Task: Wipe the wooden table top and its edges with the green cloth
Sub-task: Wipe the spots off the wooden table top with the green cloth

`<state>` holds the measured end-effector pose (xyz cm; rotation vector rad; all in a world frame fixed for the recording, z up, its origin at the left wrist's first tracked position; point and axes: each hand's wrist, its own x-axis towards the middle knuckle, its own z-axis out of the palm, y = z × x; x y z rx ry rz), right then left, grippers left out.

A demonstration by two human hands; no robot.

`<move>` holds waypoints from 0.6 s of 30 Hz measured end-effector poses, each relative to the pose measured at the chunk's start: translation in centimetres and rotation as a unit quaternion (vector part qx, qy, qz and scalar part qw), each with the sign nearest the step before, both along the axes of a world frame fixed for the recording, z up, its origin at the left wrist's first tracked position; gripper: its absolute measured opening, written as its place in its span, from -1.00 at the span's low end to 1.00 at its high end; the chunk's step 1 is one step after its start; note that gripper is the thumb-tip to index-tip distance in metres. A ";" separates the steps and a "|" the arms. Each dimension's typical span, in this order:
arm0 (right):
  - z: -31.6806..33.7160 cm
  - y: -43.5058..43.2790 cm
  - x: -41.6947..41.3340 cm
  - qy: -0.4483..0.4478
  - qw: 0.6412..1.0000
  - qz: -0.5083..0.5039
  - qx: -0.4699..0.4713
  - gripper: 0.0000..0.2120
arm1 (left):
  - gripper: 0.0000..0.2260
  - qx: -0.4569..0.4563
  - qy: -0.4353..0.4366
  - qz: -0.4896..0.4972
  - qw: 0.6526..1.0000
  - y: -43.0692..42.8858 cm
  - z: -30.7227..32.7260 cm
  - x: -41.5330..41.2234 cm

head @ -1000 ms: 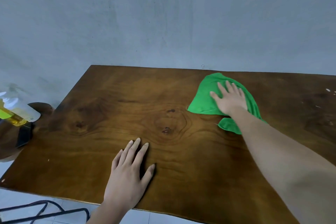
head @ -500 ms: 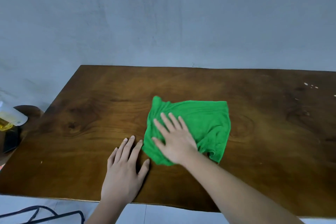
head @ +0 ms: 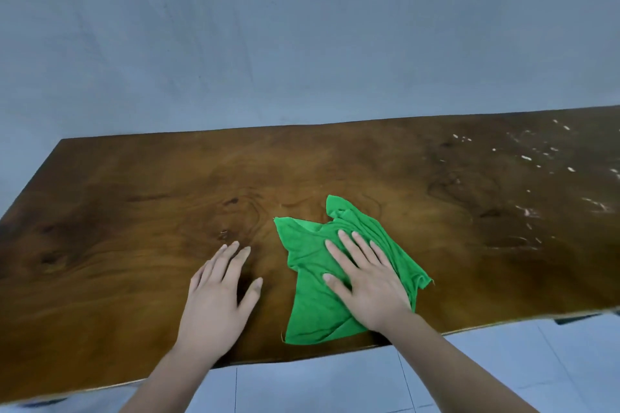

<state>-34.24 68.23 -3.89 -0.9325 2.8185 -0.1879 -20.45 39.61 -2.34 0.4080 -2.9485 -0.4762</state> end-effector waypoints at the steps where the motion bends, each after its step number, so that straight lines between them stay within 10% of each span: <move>1: 0.0 1.3 -0.3 0.001 1.000 -0.011 0.003 -0.33 | -0.35 0.002 -0.002 -0.007 1.000 0.8 0.1 -0.5; 18: 0.0 23.5 -8.5 -0.001 0.998 -0.065 0.000 -0.28 | -0.34 0.002 -0.018 -0.049 0.999 22.9 -0.5 -11.4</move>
